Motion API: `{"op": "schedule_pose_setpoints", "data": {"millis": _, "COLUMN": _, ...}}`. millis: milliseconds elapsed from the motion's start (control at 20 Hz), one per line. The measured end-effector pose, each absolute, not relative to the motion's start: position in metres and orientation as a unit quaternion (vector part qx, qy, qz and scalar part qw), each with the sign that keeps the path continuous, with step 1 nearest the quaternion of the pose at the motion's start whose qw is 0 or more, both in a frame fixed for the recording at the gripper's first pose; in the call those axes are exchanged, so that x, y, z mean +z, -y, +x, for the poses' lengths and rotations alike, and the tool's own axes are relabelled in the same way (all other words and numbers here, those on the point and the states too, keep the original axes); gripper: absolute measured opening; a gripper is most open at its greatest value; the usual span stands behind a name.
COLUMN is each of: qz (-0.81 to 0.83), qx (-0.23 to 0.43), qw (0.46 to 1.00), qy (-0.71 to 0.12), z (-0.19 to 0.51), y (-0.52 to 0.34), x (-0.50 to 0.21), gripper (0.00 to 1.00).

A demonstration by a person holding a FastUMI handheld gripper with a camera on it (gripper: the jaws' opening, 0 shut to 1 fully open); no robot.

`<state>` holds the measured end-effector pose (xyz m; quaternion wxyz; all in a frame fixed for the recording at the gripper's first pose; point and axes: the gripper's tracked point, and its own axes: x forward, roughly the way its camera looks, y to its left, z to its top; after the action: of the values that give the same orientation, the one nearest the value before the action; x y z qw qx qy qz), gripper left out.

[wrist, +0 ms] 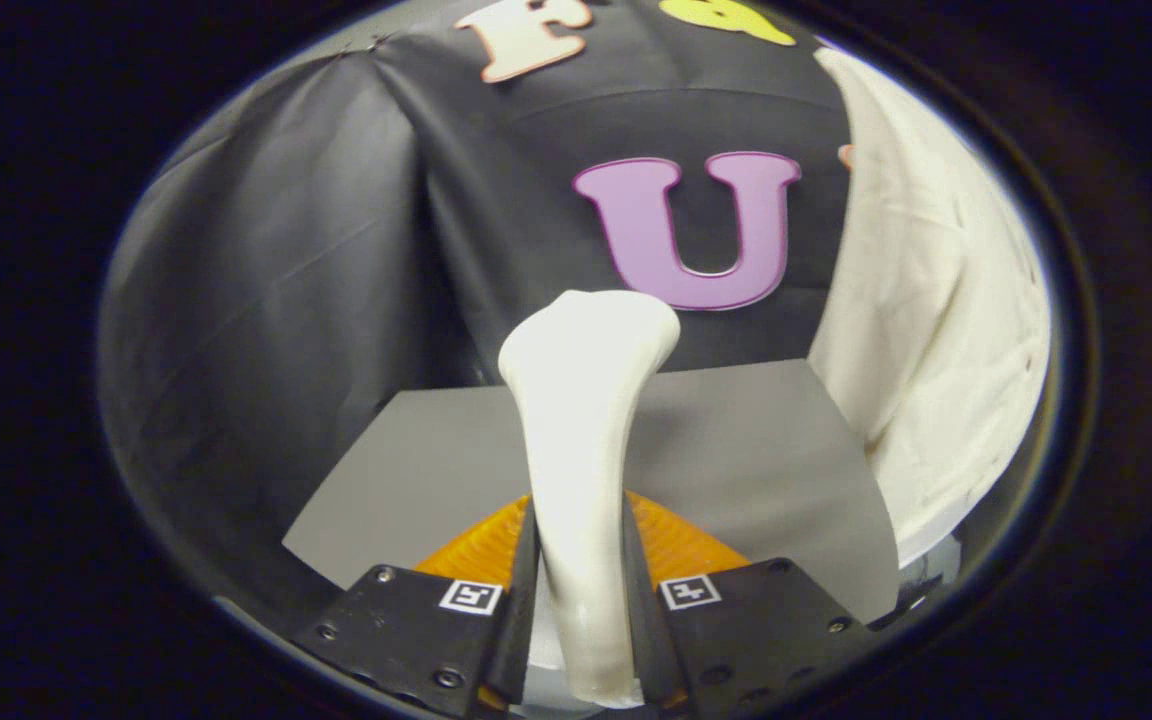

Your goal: Iron the clothes twice with a garment steamer, once on the left side and once on the right side.

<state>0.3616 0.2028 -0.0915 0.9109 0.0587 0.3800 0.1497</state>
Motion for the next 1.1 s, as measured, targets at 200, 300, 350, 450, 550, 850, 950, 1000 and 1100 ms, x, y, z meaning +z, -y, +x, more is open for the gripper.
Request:
{"op": "schedule_pose_setpoints", "data": {"millis": 200, "qz": 0.107, "qx": 0.167, "qw": 0.916, "qy": -0.348, "z": 0.354, "y": -0.188, "x": -0.066, "gripper": 0.40}}
{"op": "schedule_pose_setpoints", "data": {"millis": 300, "qz": 0.106, "qx": 0.177, "qw": 0.921, "qy": -0.329, "z": 0.351, "y": -0.181, "x": -0.060, "gripper": 0.39}}
{"op": "schedule_pose_setpoints", "data": {"millis": 350, "qz": 0.104, "qx": 0.180, "qw": 0.925, "qy": -0.317, "z": 0.346, "y": -0.181, "x": -0.053, "gripper": 0.39}}
{"op": "schedule_pose_setpoints", "data": {"millis": 450, "qz": 0.092, "qx": 0.188, "qw": 0.934, "qy": -0.290, "z": 0.333, "y": -0.184, "x": -0.039, "gripper": 0.38}}
{"op": "schedule_pose_setpoints", "data": {"millis": 550, "qz": 0.079, "qx": 0.194, "qw": 0.942, "qy": -0.262, "z": 0.322, "y": -0.184, "x": -0.030, "gripper": 0.38}}
{"op": "schedule_pose_setpoints", "data": {"millis": 850, "qz": 0.085, "qx": 0.192, "qw": 0.958, "qy": -0.195, "z": 0.305, "y": -0.174, "x": -0.018, "gripper": 0.38}}
{"op": "schedule_pose_setpoints", "data": {"millis": 950, "qz": 0.089, "qx": 0.195, "qw": 0.960, "qy": -0.180, "z": 0.305, "y": -0.172, "x": -0.017, "gripper": 0.37}}
{"op": "schedule_pose_setpoints", "data": {"millis": 1000, "qz": 0.081, "qx": 0.196, "qw": 0.963, "qy": -0.168, "z": 0.306, "y": -0.172, "x": -0.018, "gripper": 0.38}}
{"op": "schedule_pose_setpoints", "data": {"millis": 1100, "qz": 0.075, "qx": 0.204, "qw": 0.963, "qy": -0.157, "z": 0.308, "y": -0.176, "x": -0.015, "gripper": 0.38}}
